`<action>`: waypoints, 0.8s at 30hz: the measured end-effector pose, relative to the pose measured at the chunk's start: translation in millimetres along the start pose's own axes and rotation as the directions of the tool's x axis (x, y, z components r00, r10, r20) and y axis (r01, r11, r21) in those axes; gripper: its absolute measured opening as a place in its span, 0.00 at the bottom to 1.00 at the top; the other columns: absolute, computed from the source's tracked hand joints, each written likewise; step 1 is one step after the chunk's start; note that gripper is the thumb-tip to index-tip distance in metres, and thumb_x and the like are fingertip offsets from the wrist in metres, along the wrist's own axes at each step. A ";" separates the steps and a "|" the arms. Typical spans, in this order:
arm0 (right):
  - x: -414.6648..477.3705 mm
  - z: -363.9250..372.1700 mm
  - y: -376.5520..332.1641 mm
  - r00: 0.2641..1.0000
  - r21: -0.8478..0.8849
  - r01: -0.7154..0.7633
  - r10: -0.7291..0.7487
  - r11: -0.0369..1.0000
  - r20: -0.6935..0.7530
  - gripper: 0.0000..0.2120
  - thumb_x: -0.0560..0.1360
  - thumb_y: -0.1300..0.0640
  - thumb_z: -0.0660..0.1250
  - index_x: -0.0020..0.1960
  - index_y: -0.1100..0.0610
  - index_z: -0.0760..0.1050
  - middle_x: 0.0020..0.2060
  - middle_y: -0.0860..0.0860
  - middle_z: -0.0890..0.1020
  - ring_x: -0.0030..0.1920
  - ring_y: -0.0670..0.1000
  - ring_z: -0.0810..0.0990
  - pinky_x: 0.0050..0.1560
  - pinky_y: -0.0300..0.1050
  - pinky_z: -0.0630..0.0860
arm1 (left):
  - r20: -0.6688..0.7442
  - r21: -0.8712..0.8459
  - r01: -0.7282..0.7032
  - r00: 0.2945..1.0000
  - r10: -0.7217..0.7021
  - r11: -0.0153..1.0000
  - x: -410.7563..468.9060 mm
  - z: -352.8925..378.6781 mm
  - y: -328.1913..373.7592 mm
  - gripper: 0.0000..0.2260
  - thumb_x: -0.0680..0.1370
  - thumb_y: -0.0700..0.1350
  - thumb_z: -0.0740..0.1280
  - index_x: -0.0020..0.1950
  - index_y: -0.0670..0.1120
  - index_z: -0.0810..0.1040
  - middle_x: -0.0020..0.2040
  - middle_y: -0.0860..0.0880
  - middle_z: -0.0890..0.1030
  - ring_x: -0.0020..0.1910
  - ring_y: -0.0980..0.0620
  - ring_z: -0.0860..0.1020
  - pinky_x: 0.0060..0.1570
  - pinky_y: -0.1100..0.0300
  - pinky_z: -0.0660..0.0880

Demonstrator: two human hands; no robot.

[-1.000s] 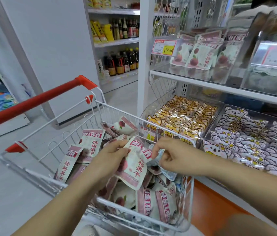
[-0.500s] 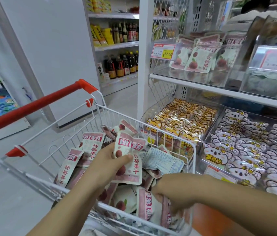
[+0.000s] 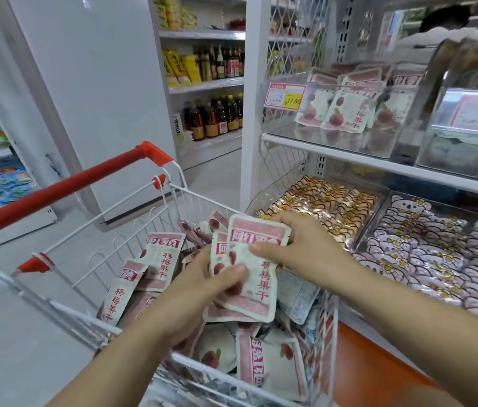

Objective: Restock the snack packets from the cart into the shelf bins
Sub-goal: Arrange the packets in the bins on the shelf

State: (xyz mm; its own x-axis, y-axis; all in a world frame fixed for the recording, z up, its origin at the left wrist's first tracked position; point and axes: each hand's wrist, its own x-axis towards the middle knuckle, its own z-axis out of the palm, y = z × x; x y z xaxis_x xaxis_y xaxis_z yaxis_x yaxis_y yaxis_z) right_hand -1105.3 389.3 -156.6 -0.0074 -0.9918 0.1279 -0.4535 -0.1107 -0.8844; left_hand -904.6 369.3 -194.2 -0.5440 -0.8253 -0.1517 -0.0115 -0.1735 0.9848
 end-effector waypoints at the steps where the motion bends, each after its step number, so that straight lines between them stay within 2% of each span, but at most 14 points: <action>1: -0.5 6.9 1.2 1.000 0.016 0.010 -0.010 1.000 0.000 0.10 0.71 0.58 0.77 0.48 0.57 0.78 0.35 0.48 0.84 0.32 0.44 0.82 0.31 0.36 0.76 | -0.028 0.032 -0.032 0.999 0.033 0.999 1.8 -1.4 -3.2 0.27 0.74 0.49 0.76 0.69 0.47 0.71 0.57 0.44 0.85 0.56 0.43 0.84 0.54 0.50 0.81; 4: 1.5 10.9 2.4 1.000 0.132 0.019 -0.016 0.991 -0.024 0.08 0.74 0.59 0.75 0.51 0.55 0.78 0.39 0.49 0.86 0.35 0.48 0.85 0.34 0.40 0.79 | -0.148 0.052 -0.074 0.986 0.081 0.996 4.2 -3.7 -4.7 0.25 0.73 0.43 0.77 0.68 0.47 0.72 0.55 0.45 0.86 0.53 0.44 0.85 0.51 0.51 0.82; 6: 4.8 4.0 2.0 0.997 0.307 -0.038 0.057 0.951 -0.053 0.10 0.77 0.60 0.71 0.57 0.58 0.76 0.43 0.55 0.86 0.35 0.51 0.86 0.32 0.36 0.77 | -0.244 0.016 -0.101 0.964 0.101 0.995 3.9 -4.3 -2.8 0.20 0.75 0.39 0.74 0.65 0.47 0.73 0.53 0.46 0.86 0.50 0.45 0.86 0.46 0.55 0.83; 7: 5.3 1.3 2.7 0.993 0.312 -0.062 0.091 0.948 -0.077 0.11 0.78 0.59 0.70 0.59 0.58 0.75 0.44 0.55 0.86 0.35 0.52 0.86 0.31 0.35 0.75 | -0.290 0.003 -0.120 0.950 0.116 0.993 4.2 -5.0 -2.7 0.18 0.76 0.39 0.73 0.63 0.47 0.74 0.52 0.47 0.87 0.48 0.47 0.86 0.43 0.57 0.83; 9: 4.9 -1.4 11.9 0.988 0.089 -0.085 0.096 0.992 -0.119 0.09 0.78 0.59 0.69 0.58 0.57 0.75 0.44 0.52 0.85 0.35 0.48 0.85 0.31 0.36 0.74 | -0.398 -0.016 -0.174 0.904 0.154 0.985 6.0 -8.5 -4.2 0.15 0.76 0.39 0.73 0.60 0.48 0.75 0.49 0.49 0.87 0.45 0.49 0.87 0.38 0.60 0.82; 10: 2.4 -1.0 17.4 0.996 -0.114 -0.069 0.062 0.991 -0.063 0.08 0.78 0.59 0.69 0.56 0.56 0.76 0.43 0.50 0.84 0.35 0.45 0.84 0.33 0.38 0.75 | -0.464 -0.025 -0.206 0.869 0.172 0.978 6.3 -10.9 -3.8 0.14 0.76 0.40 0.73 0.59 0.48 0.75 0.47 0.50 0.87 0.44 0.49 0.87 0.35 0.60 0.81; 11: -2.6 1.7 21.3 0.995 -0.299 -0.015 0.043 0.954 0.088 0.09 0.77 0.59 0.70 0.56 0.54 0.77 0.44 0.48 0.83 0.37 0.44 0.83 0.37 0.40 0.77 | -0.516 -0.031 -0.234 0.837 0.185 0.972 7.1 -14.3 -4.0 0.14 0.76 0.40 0.74 0.59 0.48 0.76 0.46 0.51 0.87 0.43 0.49 0.87 0.34 0.60 0.80; 12: -8.9 7.0 24.2 0.949 -0.431 0.072 0.071 0.899 0.307 0.12 0.75 0.58 0.72 0.58 0.53 0.77 0.45 0.45 0.82 0.40 0.44 0.82 0.42 0.40 0.77 | -0.554 -0.037 -0.245 0.812 0.184 0.969 8.0 -17.6 -4.5 0.14 0.76 0.41 0.74 0.59 0.48 0.76 0.46 0.51 0.87 0.43 0.49 0.87 0.35 0.58 0.80; 13: -15.6 14.5 27.0 0.844 -0.513 0.183 0.133 0.838 0.519 0.18 0.75 0.56 0.73 0.63 0.53 0.76 0.48 0.43 0.81 0.45 0.43 0.81 0.46 0.36 0.75 | -0.573 -0.039 -0.246 0.800 0.180 0.969 8.8 -20.5 -5.7 0.14 0.76 0.41 0.73 0.59 0.48 0.76 0.46 0.50 0.87 0.43 0.49 0.87 0.36 0.56 0.81; 15: -25.9 32.1 38.2 0.642 -0.580 0.390 0.240 0.715 0.728 0.30 0.73 0.50 0.75 0.72 0.52 0.68 0.58 0.47 0.77 0.57 0.46 0.76 0.56 0.38 0.72 | -0.579 -0.031 -0.239 0.795 0.177 0.970 9.9 -21.8 -7.0 0.15 0.76 0.41 0.74 0.61 0.47 0.77 0.49 0.48 0.87 0.44 0.48 0.87 0.40 0.51 0.82; 17: -28.2 46.8 49.6 0.632 -0.622 0.482 0.248 0.617 0.735 0.36 0.71 0.48 0.77 0.74 0.51 0.64 0.63 0.52 0.72 0.61 0.55 0.73 0.59 0.50 0.73 | -0.584 -0.009 -0.233 0.791 0.184 0.972 10.3 -20.7 -7.9 0.17 0.76 0.42 0.74 0.63 0.47 0.76 0.51 0.48 0.86 0.46 0.47 0.87 0.45 0.46 0.83; 19: -27.8 59.7 57.5 0.665 -0.662 0.532 0.224 0.528 0.712 0.36 0.69 0.50 0.77 0.71 0.52 0.64 0.59 0.55 0.72 0.55 0.60 0.75 0.53 0.56 0.77 | -0.580 0.009 -0.228 0.792 0.191 0.974 9.8 -19.8 -8.1 0.18 0.75 0.42 0.75 0.63 0.47 0.75 0.51 0.49 0.86 0.47 0.48 0.86 0.48 0.44 0.83; 22: -31.6 75.5 58.8 0.693 -0.704 0.582 0.207 0.407 0.691 0.32 0.69 0.56 0.74 0.68 0.56 0.61 0.51 0.59 0.71 0.44 0.62 0.75 0.42 0.57 0.78 | -0.580 0.006 -0.220 0.794 0.183 0.975 10.1 -20.1 -9.2 0.18 0.75 0.43 0.75 0.63 0.48 0.75 0.51 0.50 0.86 0.47 0.49 0.86 0.50 0.43 0.82; 24: -33.1 83.9 59.0 0.704 -0.727 0.585 0.220 0.359 0.675 0.33 0.70 0.58 0.74 0.68 0.57 0.60 0.50 0.61 0.71 0.42 0.61 0.75 0.38 0.53 0.74 | -0.581 -0.002 -0.214 0.795 0.173 0.977 10.0 -20.0 -9.1 0.18 0.75 0.43 0.75 0.63 0.49 0.76 0.51 0.50 0.87 0.46 0.49 0.86 0.51 0.42 0.82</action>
State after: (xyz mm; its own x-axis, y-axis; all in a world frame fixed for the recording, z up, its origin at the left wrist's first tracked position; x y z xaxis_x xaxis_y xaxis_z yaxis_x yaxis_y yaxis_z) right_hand -1057.0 410.2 -250.7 0.4968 -0.7663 -0.4073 -0.8152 -0.5731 0.0839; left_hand -893.1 351.9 -206.3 0.0532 -0.9986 0.0008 0.1068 0.0065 0.9943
